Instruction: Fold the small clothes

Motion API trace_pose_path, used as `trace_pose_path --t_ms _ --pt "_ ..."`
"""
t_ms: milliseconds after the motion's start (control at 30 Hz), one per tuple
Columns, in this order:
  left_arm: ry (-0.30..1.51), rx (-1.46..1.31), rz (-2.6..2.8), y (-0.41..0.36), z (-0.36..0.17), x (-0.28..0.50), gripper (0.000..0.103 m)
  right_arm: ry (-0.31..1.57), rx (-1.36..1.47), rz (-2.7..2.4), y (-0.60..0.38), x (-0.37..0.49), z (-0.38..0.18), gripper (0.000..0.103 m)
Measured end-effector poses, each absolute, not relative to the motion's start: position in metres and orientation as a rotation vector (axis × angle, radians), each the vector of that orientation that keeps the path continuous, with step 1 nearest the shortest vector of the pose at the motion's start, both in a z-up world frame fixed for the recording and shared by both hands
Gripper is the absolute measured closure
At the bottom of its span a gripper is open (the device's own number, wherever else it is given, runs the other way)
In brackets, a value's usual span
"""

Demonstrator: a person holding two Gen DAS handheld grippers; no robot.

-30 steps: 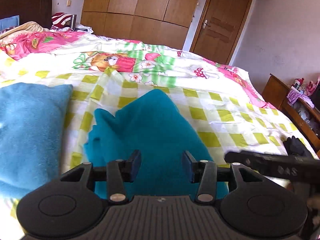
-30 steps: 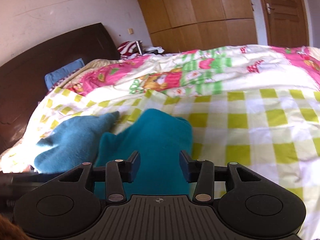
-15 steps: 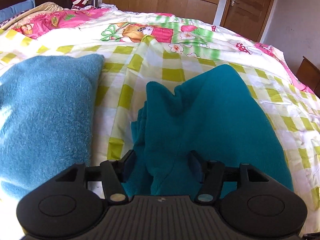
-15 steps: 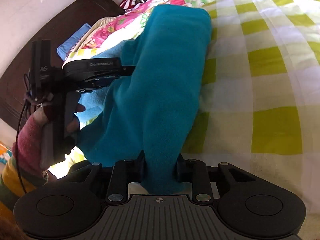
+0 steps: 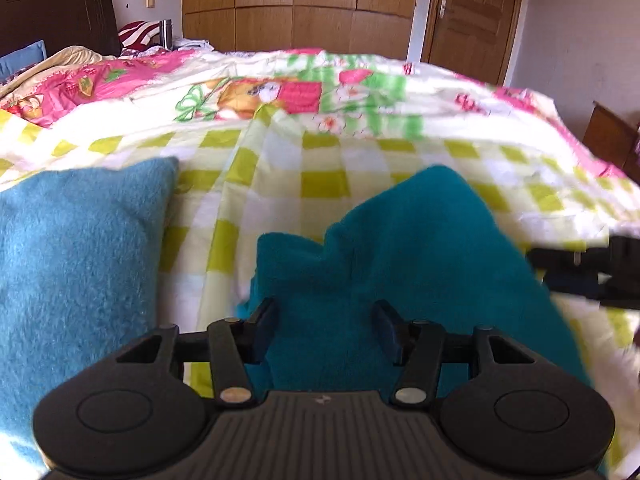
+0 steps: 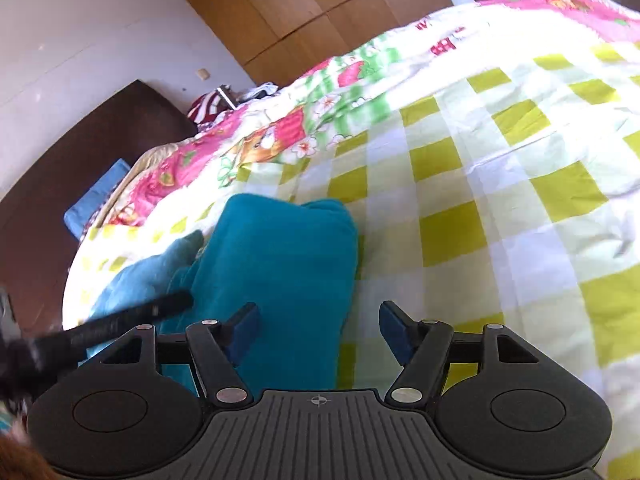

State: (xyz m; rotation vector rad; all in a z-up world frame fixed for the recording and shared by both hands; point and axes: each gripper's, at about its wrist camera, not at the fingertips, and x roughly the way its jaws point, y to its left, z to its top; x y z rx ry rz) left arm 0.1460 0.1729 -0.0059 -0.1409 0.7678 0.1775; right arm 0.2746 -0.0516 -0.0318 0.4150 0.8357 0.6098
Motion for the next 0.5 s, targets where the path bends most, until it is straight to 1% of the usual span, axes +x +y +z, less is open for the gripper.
trace_pose_path --t_ms 33,67,133,200,300,333,367,400,467,500 --pt "0.77 -0.127 0.197 0.175 -0.016 0.14 0.026 0.848 0.438 0.599 -0.049 0.286 -0.035 0.036" --pt "0.758 -0.149 0.196 0.179 -0.023 0.134 0.024 0.863 0.469 0.583 -0.047 0.3 -0.041 0.035" --pt "0.747 -0.244 0.185 0.191 -0.029 0.13 0.022 0.881 0.535 0.596 -0.045 0.319 -0.05 0.035" --pt "0.752 -0.247 0.175 0.192 -0.031 0.132 0.021 0.908 0.579 0.637 -0.035 0.335 -0.058 0.035" --pt "0.749 -0.219 0.165 0.19 -0.031 0.133 0.02 0.98 0.542 0.724 -0.008 0.36 -0.063 0.033" --pt "0.747 -0.236 0.159 0.193 -0.032 0.133 0.02 1.002 0.511 0.733 0.001 0.365 -0.062 0.035" --pt "0.741 -0.262 0.153 0.196 -0.032 0.131 0.02 1.012 0.493 0.719 0.006 0.369 -0.064 0.04" --pt "0.732 -0.29 0.146 0.2 -0.033 0.128 0.02 1.045 0.519 0.712 0.008 0.374 -0.067 0.057" --pt "0.713 -0.345 0.135 0.207 -0.037 0.123 0.018 1.108 0.696 0.725 -0.004 0.383 -0.074 0.072" --pt "0.71 -0.371 0.13 0.21 -0.039 0.122 0.018 1.106 0.774 0.736 -0.015 0.384 -0.077 0.081"
